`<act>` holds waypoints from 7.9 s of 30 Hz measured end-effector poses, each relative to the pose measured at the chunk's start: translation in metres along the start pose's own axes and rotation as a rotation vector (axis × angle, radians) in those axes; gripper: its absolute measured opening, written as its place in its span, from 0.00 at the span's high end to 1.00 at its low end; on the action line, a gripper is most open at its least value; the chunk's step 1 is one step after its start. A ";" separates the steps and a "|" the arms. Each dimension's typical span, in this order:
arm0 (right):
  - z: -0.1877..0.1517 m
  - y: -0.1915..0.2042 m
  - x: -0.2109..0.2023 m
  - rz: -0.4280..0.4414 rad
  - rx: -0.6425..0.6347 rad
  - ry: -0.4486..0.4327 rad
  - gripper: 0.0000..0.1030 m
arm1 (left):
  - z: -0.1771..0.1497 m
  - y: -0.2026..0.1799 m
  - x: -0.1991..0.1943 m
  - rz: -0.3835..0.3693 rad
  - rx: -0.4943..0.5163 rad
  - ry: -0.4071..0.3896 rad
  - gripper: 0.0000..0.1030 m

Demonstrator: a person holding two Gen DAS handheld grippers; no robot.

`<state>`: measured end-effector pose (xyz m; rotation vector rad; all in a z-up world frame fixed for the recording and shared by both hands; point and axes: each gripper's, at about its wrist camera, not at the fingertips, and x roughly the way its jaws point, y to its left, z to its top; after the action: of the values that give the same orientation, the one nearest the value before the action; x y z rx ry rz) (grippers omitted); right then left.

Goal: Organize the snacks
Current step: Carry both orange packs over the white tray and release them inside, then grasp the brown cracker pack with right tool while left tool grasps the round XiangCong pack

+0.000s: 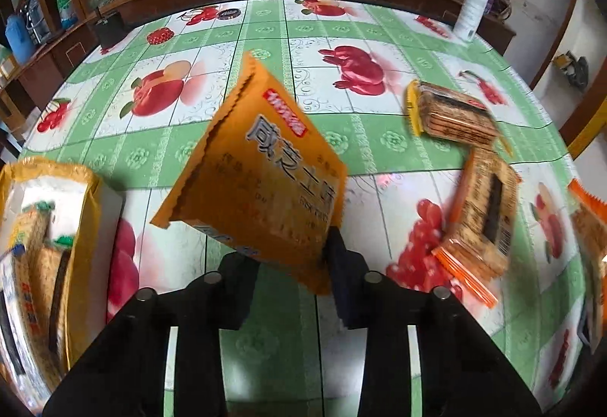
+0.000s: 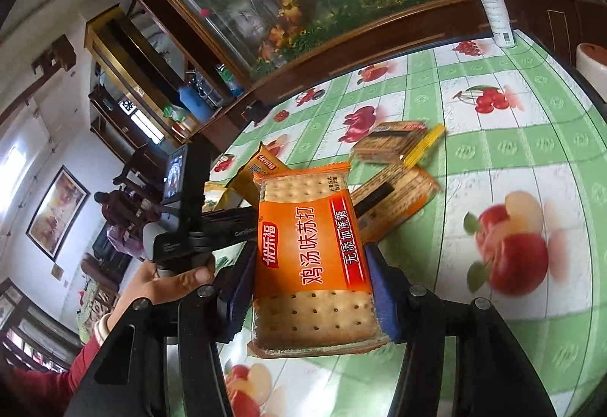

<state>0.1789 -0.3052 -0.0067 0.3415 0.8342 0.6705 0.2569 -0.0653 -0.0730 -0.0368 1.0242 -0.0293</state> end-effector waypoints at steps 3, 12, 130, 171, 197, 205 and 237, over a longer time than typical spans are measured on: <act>-0.009 0.008 -0.005 0.011 -0.004 0.000 0.46 | -0.009 0.004 -0.007 -0.039 -0.019 -0.018 0.77; -0.024 0.020 -0.007 0.033 -0.010 0.002 0.46 | -0.032 0.024 -0.033 -0.120 -0.073 -0.076 0.83; -0.004 0.267 0.267 0.082 -0.267 0.137 0.46 | -0.140 0.190 -0.142 0.207 -0.238 -0.259 0.85; -0.022 0.134 0.095 -0.085 -0.058 -0.075 0.16 | -0.130 0.102 -0.165 0.096 -0.181 -0.284 0.22; -0.012 0.012 0.101 -0.513 0.099 0.062 0.10 | -0.110 0.017 -0.078 0.108 0.178 -0.140 0.22; 0.019 0.003 0.128 -0.659 0.220 0.064 0.01 | -0.108 0.019 -0.073 0.044 0.178 -0.129 0.20; 0.005 0.022 0.137 -0.624 -0.134 0.140 0.21 | -0.120 0.027 -0.060 -0.073 0.175 -0.024 0.09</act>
<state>0.2400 -0.1974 -0.0702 -0.0941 0.9606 0.1639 0.1235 -0.0382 -0.0849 0.0851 0.9922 -0.1842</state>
